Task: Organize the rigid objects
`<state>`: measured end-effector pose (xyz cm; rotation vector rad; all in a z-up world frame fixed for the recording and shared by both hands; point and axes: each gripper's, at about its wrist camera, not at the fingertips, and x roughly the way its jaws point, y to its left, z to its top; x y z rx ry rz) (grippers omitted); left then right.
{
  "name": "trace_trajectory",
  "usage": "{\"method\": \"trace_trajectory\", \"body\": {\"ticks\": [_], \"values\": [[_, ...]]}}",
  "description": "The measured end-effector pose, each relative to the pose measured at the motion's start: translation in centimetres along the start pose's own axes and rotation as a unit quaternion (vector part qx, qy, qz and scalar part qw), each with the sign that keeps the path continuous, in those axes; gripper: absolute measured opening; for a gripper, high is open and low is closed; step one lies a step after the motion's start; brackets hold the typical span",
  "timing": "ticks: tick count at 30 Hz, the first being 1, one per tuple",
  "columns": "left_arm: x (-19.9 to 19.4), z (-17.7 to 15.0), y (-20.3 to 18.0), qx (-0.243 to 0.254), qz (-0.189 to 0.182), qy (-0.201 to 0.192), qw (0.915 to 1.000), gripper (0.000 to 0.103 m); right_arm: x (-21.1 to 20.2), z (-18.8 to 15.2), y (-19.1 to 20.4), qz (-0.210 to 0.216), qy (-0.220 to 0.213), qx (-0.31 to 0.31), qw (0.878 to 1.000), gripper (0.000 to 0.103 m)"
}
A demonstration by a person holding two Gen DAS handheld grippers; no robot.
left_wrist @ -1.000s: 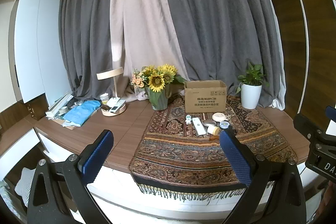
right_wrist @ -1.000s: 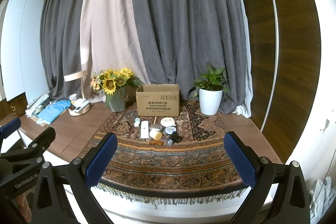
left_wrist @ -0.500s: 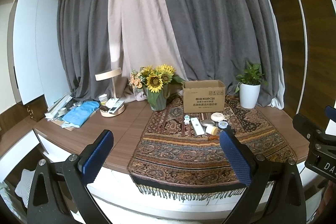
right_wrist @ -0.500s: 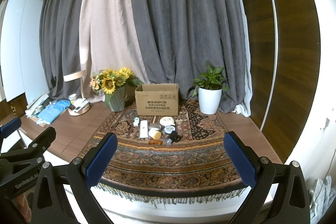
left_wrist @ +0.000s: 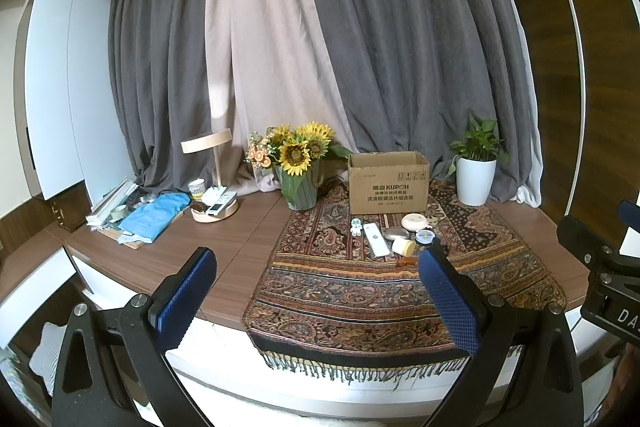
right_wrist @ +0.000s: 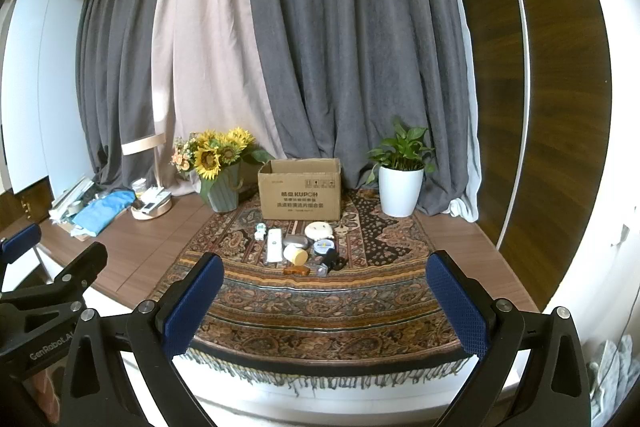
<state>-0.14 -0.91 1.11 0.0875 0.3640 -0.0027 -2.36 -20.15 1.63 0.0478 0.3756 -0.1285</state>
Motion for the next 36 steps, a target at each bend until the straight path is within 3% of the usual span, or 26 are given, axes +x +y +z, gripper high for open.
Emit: {"method": "trace_trajectory", "body": {"ticks": [11,20,31,36], "values": [[0.7,-0.5,-1.1,0.003,-0.006,0.013,0.9999,0.103,0.4,-0.5,0.0,0.005,0.006,0.003,1.000,0.103],[5.0,-1.2,-2.6,0.018,-0.018,0.023,0.9994,0.103,4.3,-1.0,-1.3,0.016,0.035,0.013,0.999,0.102],[16.7,-0.5,-4.5,0.049,-0.077,0.041,0.9950,0.097,14.4,-0.8,-1.4,0.016,0.067,0.030,0.997,0.098],[23.3,0.0,-5.6,0.081,-0.122,0.058,0.9875,0.095,19.7,0.0,-1.3,0.004,0.086,0.044,0.995,0.091]]}}
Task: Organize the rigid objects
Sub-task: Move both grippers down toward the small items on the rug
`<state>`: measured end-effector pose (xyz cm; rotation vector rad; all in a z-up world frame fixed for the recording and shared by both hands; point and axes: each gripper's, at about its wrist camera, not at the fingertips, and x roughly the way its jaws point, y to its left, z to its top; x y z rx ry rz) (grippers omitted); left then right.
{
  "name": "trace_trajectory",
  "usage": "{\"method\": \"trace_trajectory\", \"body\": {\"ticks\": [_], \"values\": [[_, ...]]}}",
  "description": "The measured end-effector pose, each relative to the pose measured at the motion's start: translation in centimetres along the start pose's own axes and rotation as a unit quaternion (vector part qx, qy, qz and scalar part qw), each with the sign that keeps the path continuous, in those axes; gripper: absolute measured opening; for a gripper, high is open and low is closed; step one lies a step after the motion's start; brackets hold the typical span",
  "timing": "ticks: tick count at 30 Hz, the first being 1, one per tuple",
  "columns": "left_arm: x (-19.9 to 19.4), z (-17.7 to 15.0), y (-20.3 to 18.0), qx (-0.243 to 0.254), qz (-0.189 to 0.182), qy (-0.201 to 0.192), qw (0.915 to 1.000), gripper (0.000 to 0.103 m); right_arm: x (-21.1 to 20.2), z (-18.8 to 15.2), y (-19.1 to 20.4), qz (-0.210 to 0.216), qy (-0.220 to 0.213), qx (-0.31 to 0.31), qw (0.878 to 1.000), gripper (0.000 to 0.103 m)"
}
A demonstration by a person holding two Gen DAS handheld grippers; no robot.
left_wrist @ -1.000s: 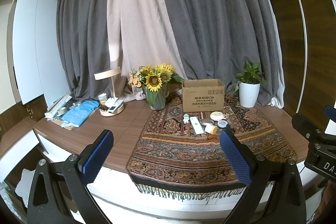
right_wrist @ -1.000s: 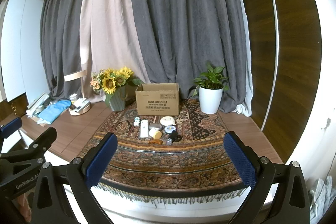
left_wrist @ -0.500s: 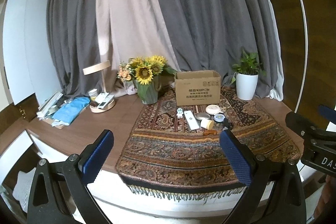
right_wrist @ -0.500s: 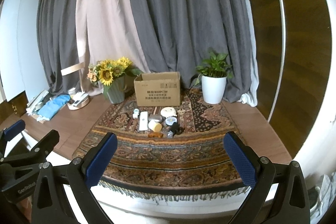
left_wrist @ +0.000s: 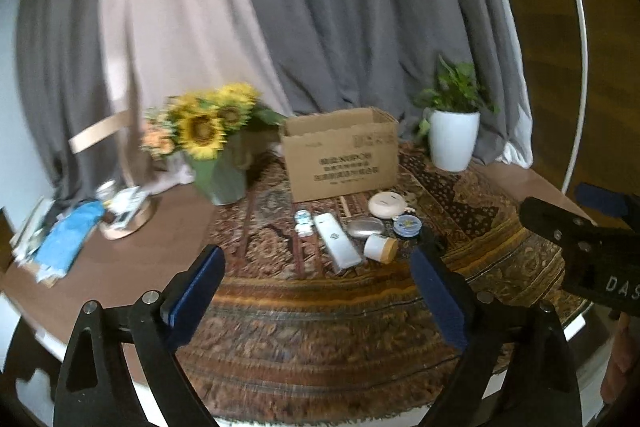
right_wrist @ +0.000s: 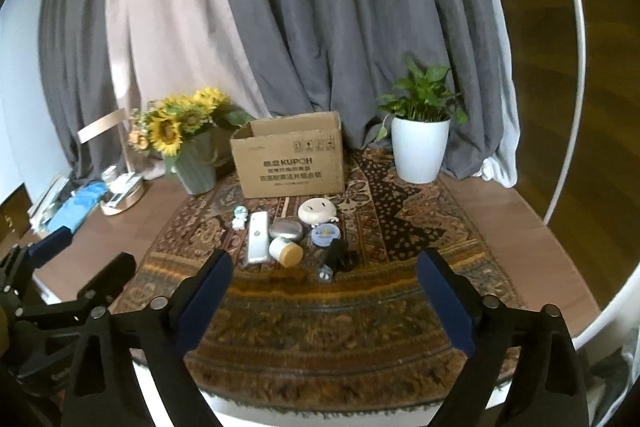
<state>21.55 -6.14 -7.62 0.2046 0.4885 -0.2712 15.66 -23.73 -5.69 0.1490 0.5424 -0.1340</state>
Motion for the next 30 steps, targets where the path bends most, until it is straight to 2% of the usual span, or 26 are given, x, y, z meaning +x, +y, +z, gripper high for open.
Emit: {"method": "trace_trajectory", "body": {"ticks": [6,14,20,26,30], "values": [[6.1,0.6,-0.2,0.057,-0.047,0.017,0.9972,0.087,5.9,1.1,0.5,-0.016,0.030,0.017,0.999,0.082],[12.7,0.0,-1.2,0.102,-0.110,0.057,0.9870,0.080,11.5,-0.6,0.0,-0.032,0.082,0.067,0.994,0.066],[16.8,-0.5,-1.8,0.104,-0.147,0.099,0.9788,0.072,15.1,-1.7,-0.7,-0.030,0.125,0.095,0.987,0.061],[19.4,-0.6,-2.7,0.112,-0.161,0.113,0.9740,0.067,18.6,-3.1,-1.6,-0.012,0.165,0.116,0.979,0.053],[20.8,-0.9,-3.2,0.120,-0.178,0.126,0.9684,0.063,20.0,-3.6,-2.1,-0.003,0.174,0.130,0.976,0.049]]}}
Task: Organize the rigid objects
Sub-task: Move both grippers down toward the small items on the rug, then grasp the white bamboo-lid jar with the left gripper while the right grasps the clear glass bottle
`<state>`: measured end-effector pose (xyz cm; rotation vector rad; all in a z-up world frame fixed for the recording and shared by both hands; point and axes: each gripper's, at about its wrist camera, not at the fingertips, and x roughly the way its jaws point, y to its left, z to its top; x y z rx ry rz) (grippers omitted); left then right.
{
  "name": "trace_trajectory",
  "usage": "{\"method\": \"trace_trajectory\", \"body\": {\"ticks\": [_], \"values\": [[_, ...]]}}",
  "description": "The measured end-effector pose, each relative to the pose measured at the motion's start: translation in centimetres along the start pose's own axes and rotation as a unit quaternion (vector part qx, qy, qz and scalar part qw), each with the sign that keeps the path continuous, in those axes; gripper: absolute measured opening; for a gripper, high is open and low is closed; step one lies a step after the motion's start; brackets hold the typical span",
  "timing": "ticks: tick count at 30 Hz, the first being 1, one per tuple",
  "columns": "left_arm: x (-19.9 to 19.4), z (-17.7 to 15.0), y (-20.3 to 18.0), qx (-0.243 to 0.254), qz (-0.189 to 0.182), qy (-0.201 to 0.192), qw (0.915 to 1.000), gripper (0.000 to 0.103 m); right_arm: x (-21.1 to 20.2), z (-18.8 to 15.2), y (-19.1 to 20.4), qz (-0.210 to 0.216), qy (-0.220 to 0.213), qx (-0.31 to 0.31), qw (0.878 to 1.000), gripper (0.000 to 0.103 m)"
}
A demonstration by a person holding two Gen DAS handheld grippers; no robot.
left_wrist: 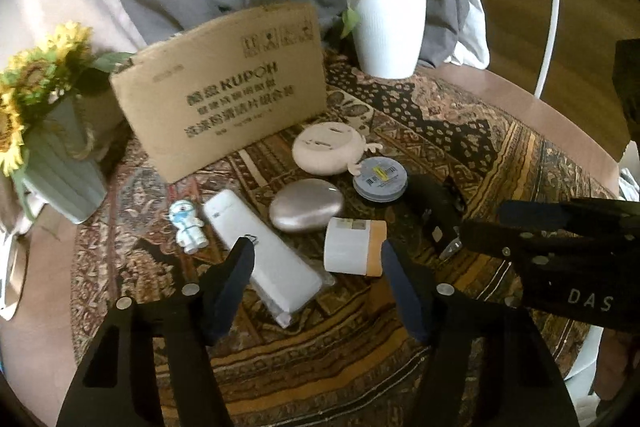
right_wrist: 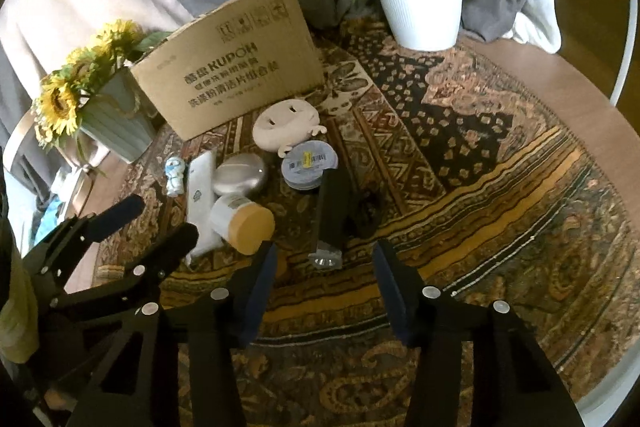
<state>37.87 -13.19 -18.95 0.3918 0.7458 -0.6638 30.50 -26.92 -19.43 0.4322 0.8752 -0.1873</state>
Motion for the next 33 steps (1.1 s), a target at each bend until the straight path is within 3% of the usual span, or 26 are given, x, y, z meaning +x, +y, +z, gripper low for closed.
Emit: {"method": "trace_trajectory", "body": {"ticks": [9,24,29,33], "values": [[2.4,0.2,-0.7,0.027,-0.030,0.021,0.9990,0.058,1.9,-0.3,-0.2,0.007,0.020,0.011,1.000,0.041],[3.3,1.2,-0.7,0.015,-0.068,0.029,0.9971,0.054,3.8,0.1,-1.0,0.016,0.028,0.043,0.999,0.030],[4.9,0.9,-0.9,0.011,-0.071,0.051,0.9961,0.043,4.2,0.0,-1.2,0.011,0.027,0.043,0.999,0.030],[5.8,0.5,-0.7,-0.001,-0.074,0.062,0.9953,0.039,4.6,0.0,-1.1,0.009,0.025,0.039,0.999,0.027]]}}
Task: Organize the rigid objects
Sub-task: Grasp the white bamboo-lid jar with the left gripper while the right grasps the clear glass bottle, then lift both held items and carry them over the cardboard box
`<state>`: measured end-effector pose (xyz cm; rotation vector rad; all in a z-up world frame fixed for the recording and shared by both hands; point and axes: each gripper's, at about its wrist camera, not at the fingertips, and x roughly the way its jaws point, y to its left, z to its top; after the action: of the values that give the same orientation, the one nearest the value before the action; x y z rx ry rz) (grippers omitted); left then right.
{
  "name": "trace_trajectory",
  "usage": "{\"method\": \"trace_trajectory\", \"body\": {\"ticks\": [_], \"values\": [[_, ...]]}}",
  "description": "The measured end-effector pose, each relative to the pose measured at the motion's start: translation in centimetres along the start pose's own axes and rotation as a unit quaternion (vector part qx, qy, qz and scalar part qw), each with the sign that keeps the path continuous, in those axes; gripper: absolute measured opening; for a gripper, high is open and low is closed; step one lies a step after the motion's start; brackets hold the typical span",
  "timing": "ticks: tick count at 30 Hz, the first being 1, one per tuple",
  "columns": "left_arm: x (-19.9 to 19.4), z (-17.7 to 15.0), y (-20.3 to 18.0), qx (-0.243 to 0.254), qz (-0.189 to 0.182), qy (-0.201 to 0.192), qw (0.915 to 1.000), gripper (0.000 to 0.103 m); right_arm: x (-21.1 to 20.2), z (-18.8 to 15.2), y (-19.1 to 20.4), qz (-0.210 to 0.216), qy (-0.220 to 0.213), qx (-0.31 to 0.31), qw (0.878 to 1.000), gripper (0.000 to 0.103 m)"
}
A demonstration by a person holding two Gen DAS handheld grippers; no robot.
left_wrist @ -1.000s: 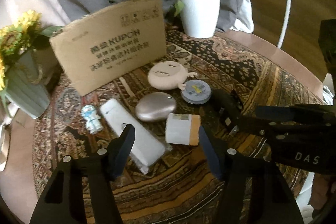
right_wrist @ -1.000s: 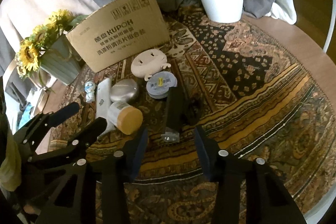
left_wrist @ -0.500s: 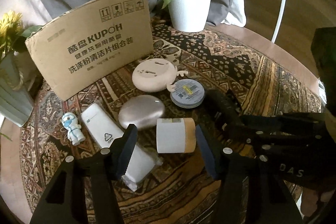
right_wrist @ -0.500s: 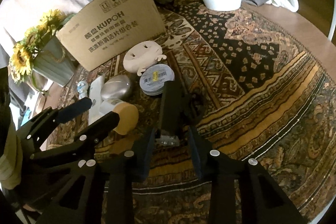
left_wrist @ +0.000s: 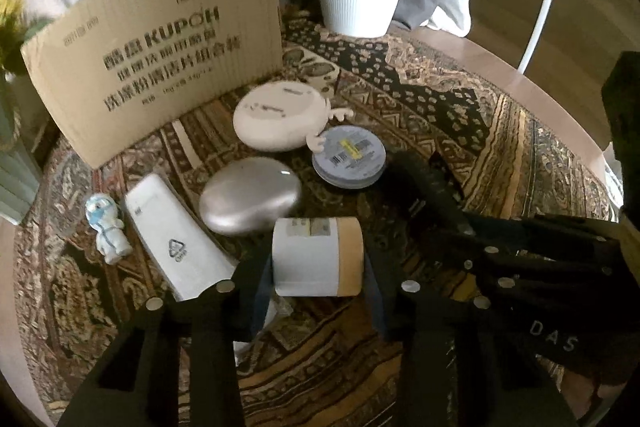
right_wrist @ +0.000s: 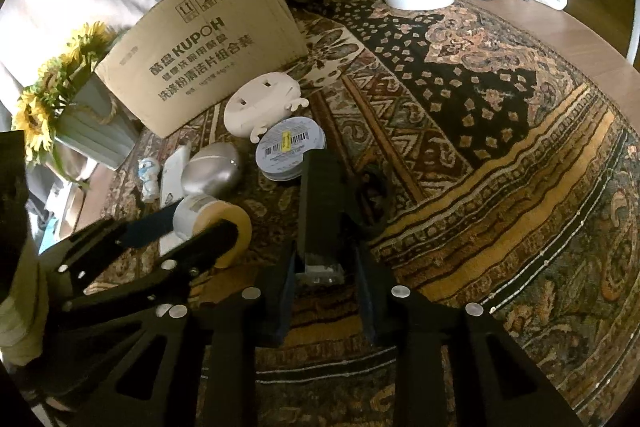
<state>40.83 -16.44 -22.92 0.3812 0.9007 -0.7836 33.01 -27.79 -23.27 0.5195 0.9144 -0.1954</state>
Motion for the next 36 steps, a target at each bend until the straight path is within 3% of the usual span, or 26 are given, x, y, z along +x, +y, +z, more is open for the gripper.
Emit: {"method": "trace_trajectory", "body": {"ticks": [20,29,36], "values": [[-5.0,0.4,-0.6,-0.081,0.083,-0.053,0.9919,0.039,-4.1,1.1,0.8,0.002,-0.053,-0.054,0.997,0.025],[-7.9,1.0,-0.8,-0.115,0.120,-0.087,0.9823,0.039,-6.4,2.7,1.8,0.023,-0.072,-0.092,0.993,0.025],[-11.1,2.0,-0.3,-0.142,0.156,-0.120,0.9701,0.039,-8.6,4.5,3.4,0.039,-0.107,-0.130,0.985,0.025]]}}
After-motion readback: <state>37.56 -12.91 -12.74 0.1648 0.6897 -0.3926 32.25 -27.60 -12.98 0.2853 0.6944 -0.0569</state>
